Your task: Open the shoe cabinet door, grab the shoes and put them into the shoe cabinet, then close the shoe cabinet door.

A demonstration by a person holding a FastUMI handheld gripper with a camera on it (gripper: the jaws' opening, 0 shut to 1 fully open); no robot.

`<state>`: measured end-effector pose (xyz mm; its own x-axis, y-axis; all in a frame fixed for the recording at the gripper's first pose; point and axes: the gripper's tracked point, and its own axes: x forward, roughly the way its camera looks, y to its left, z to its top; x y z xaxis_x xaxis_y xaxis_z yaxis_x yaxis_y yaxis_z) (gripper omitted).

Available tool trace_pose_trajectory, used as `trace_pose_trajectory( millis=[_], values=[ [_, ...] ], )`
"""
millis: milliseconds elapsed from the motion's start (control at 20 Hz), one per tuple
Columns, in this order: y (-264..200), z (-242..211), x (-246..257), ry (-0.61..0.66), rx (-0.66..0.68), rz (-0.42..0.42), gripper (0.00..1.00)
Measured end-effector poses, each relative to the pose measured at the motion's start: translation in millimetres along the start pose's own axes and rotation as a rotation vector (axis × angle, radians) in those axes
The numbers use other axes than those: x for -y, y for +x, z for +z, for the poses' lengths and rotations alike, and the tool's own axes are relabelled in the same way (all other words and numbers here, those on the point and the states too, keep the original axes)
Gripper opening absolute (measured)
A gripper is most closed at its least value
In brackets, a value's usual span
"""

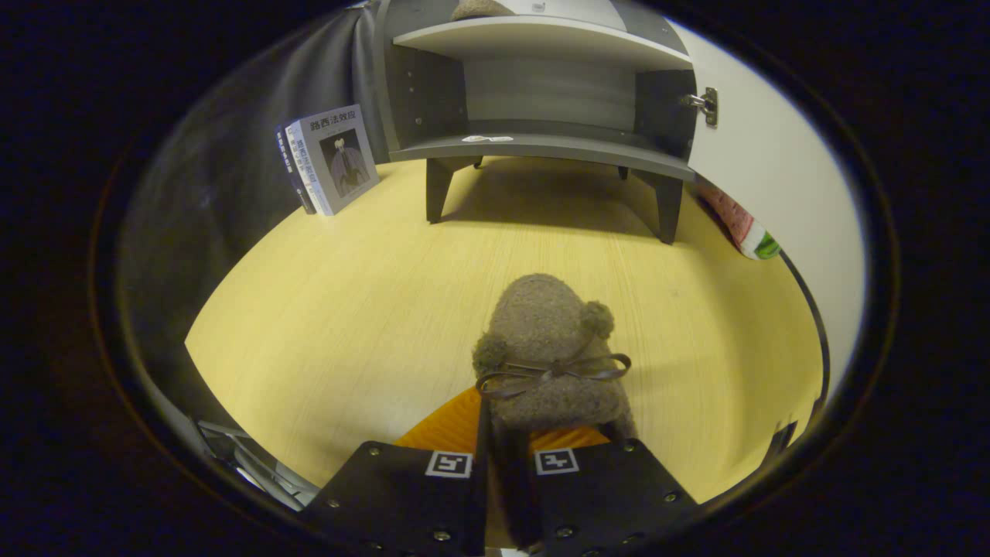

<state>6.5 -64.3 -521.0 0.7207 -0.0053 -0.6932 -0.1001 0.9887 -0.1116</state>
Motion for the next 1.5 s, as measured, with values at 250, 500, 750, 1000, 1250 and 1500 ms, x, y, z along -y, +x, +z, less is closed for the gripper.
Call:
trace_pose_trajectory(
  millis=[250,500,750,1000,1250,1500],
  values=[
    [0,13,1,-0.006,0.008,-0.026,0.02],
    [-16,40,7,0.01,0.044,-0.053,0.02],
    [-48,92,14,0.027,0.12,-0.087,0.02],
    [-83,160,23,0.033,0.218,-0.13,0.02],
    [-114,242,30,0.063,0.343,-0.18,0.02],
    [-128,320,31,0.06,0.467,-0.214,0.02]
  ],
)
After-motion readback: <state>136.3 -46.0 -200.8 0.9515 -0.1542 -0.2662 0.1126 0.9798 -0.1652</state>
